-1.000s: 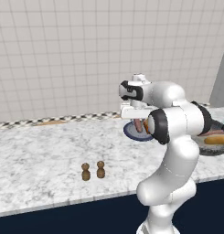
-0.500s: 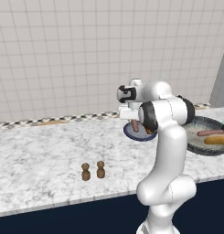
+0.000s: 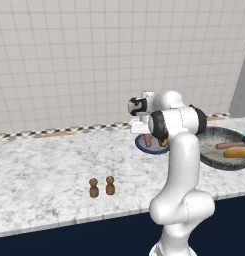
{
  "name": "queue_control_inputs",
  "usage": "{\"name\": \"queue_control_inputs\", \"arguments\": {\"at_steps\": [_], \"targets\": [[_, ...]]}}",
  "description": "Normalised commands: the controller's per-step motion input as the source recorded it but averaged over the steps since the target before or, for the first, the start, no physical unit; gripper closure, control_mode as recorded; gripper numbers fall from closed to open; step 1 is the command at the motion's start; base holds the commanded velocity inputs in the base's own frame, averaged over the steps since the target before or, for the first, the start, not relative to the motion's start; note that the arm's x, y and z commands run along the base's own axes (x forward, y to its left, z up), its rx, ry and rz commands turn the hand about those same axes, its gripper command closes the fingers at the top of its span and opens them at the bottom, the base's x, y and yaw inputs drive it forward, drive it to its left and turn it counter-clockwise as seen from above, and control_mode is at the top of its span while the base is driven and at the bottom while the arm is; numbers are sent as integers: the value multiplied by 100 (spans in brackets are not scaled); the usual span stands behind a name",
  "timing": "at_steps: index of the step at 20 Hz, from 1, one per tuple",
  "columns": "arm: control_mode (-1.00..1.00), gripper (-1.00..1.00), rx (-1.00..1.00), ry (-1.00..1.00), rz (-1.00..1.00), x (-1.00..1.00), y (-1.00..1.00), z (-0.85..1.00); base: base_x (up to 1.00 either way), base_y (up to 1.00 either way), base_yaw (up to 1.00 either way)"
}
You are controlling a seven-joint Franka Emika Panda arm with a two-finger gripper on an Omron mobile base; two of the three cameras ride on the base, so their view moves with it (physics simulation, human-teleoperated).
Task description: Place one bun and one sausage from the bowl on each plate.
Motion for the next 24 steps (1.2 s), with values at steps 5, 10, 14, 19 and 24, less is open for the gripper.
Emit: {"name": "queue_control_inputs", "arguments": {"at_steps": [5,10,14,19,24], "targets": [[-100,-100,0,-1,0,0,0,0,0,0,0],[-100,-100,0,-5,0,-11,0,0,0,0,0],[-100,-100,0,-51,0,-94,0,4,0,0,0],[-100,-100,0,-60,0,-100,3,57,0,0,0],[-100,-100,0,-9,-1,-97,0,100,0,0,0]]}}
